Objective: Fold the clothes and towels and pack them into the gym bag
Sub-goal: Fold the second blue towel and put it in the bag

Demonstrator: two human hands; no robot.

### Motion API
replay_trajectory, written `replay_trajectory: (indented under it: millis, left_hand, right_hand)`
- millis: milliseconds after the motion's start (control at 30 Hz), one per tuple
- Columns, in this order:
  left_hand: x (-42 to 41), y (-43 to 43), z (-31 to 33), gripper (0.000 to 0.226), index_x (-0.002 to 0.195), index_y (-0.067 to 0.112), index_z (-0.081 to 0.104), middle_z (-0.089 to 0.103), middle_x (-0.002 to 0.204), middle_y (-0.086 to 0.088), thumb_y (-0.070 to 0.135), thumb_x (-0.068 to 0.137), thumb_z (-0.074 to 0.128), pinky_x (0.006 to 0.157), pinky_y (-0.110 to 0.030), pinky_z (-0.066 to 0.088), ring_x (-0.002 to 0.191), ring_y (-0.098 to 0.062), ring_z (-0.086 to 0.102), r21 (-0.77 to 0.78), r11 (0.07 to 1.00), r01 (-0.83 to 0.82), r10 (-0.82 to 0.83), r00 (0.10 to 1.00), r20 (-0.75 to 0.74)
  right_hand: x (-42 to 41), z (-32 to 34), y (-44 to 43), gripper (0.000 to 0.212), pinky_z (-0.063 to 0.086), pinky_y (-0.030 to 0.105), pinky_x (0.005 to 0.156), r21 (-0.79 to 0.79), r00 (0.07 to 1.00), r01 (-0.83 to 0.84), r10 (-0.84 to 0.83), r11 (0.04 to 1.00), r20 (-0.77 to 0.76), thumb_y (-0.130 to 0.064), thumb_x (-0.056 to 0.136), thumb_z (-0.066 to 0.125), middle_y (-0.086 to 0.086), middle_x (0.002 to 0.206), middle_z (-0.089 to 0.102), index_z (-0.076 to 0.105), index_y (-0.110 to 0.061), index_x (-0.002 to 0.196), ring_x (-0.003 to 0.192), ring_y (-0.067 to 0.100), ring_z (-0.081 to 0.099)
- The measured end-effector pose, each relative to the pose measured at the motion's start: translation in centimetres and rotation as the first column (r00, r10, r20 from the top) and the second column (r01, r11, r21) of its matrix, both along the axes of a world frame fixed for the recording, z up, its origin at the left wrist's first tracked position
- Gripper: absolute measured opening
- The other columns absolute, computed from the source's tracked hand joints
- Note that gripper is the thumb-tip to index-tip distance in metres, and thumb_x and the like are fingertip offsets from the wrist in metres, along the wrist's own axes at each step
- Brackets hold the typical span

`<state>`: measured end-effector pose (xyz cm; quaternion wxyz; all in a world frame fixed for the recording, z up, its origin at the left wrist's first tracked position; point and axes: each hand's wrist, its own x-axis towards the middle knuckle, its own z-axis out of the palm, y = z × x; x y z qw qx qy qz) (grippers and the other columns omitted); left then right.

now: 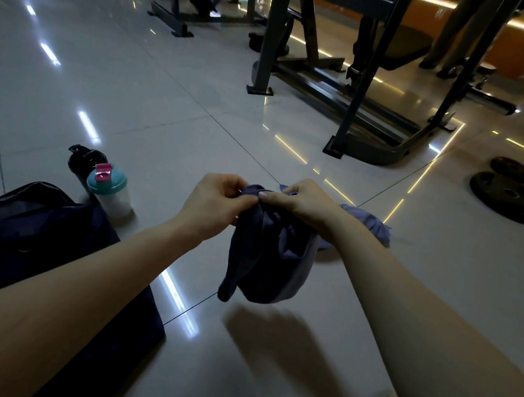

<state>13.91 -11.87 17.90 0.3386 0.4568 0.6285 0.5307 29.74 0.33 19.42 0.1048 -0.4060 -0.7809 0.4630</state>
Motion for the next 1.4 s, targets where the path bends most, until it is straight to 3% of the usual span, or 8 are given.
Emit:
replay_trajectory:
  millis: [100, 167, 333, 633, 900, 1100, 1300, 1400]
  left_hand:
    - [-1.9, 0.6, 0.0, 0.009, 0.087, 0.005, 0.072, 0.074, 0.086, -0.020, 0.008, 0.094, 0.067, 0.066, -0.038, 0.063, 0.074, -0.020, 0.070, -0.003, 0.991, -0.131, 0.131, 0.991, -0.029]
    - [-4.3, 0.5, -0.2, 0.010, 0.090, 0.003, 0.072, 0.073, 0.090, -0.023, 0.009, 0.095, 0.066, 0.070, -0.042, 0.061, 0.076, -0.023, 0.067, -0.033, 0.979, -0.201, 0.201, 0.980, -0.005]
    - [-8.3, -1.2, -2.4, 0.015, 0.091, 0.011, 0.070, 0.070, 0.089, -0.011, 0.013, 0.101, 0.058, 0.071, -0.035, 0.056, 0.081, -0.022, 0.065, -0.107, 0.975, -0.196, 0.203, 0.977, 0.063]
    - [-10.0, -2.3, -2.8, 0.011, 0.094, 0.012, 0.071, 0.073, 0.085, -0.004, 0.011, 0.100, 0.061, 0.077, -0.031, 0.055, 0.083, -0.020, 0.069, -0.053, 0.971, -0.235, 0.240, 0.964, 0.115]
    - [-10.9, -3.4, -1.8, 0.007, 0.098, 0.007, 0.074, 0.076, 0.094, -0.012, 0.009, 0.094, 0.068, 0.089, -0.039, 0.057, 0.093, -0.028, 0.072, -0.033, 0.968, -0.248, 0.249, 0.946, 0.206]
    - [-10.2, -3.0, -1.2, 0.017, 0.091, 0.017, 0.067, 0.069, 0.089, -0.007, 0.018, 0.103, 0.056, 0.077, -0.035, 0.052, 0.084, -0.022, 0.063, 0.026, 0.947, -0.322, 0.317, 0.941, 0.115]
    - [-8.6, -3.1, -0.1, 0.021, 0.093, 0.018, 0.066, 0.068, 0.091, -0.006, 0.023, 0.106, 0.049, 0.077, -0.030, 0.052, 0.085, -0.018, 0.063, 0.029, 0.942, -0.334, 0.326, 0.933, 0.153]
    - [-7.6, -3.7, 0.9, 0.018, 0.087, 0.020, 0.067, 0.066, 0.083, 0.000, 0.024, 0.102, 0.058, 0.069, -0.022, 0.051, 0.076, -0.011, 0.061, 0.106, 0.886, -0.451, 0.439, 0.890, 0.122]
  right_hand:
    - [1.0, 0.8, 0.6, 0.047, 0.035, 0.025, 0.052, -0.040, 0.986, 0.154, -0.156, 0.987, -0.063, -0.053, 0.085, 0.073, 0.004, 0.061, 0.046, 0.059, -0.010, 0.070, 0.054, 0.014, 0.044]
    - [2.9, 1.4, 1.3, 0.034, 0.041, 0.028, 0.059, -0.260, 0.932, 0.289, -0.333, 0.921, -0.144, -0.041, 0.093, 0.064, 0.005, 0.070, 0.056, 0.061, -0.012, 0.074, 0.060, 0.016, 0.052]
    - [6.8, 1.6, 1.3, 0.032, 0.046, 0.028, 0.070, -0.624, 0.825, 0.145, -0.442, 0.768, -0.352, -0.007, 0.089, 0.030, 0.006, 0.071, 0.065, 0.061, -0.006, 0.083, 0.067, 0.016, 0.058]
    - [7.3, 0.7, 1.1, 0.009, 0.053, 0.047, 0.085, -0.189, 0.854, 0.370, -0.413, 0.910, -0.316, 0.001, 0.090, 0.065, 0.019, 0.093, 0.067, 0.071, -0.004, 0.095, 0.088, 0.032, 0.062]
    - [9.3, 2.2, 0.1, 0.004, 0.055, 0.039, 0.087, -0.286, 0.820, 0.258, -0.366, 0.923, -0.441, -0.010, 0.089, 0.070, 0.010, 0.093, 0.070, 0.069, -0.007, 0.092, 0.091, 0.024, 0.066]
    - [9.6, 3.0, -0.2, 0.010, 0.059, 0.036, 0.081, -0.310, 0.836, 0.224, -0.345, 0.924, -0.426, -0.013, 0.093, 0.066, 0.010, 0.097, 0.071, 0.069, -0.006, 0.098, 0.094, 0.025, 0.067]
    - [9.4, 2.1, -0.9, 0.015, 0.058, 0.036, 0.082, -0.437, 0.637, 0.327, -0.538, 0.838, -0.553, -0.020, 0.085, 0.074, 0.008, 0.087, 0.072, 0.068, -0.007, 0.091, 0.088, 0.023, 0.066]
    - [9.5, 1.6, -1.9, 0.011, 0.058, 0.035, 0.081, -0.443, 0.644, 0.354, -0.559, 0.823, -0.523, -0.017, 0.088, 0.073, 0.008, 0.088, 0.072, 0.070, -0.008, 0.092, 0.089, 0.023, 0.066]
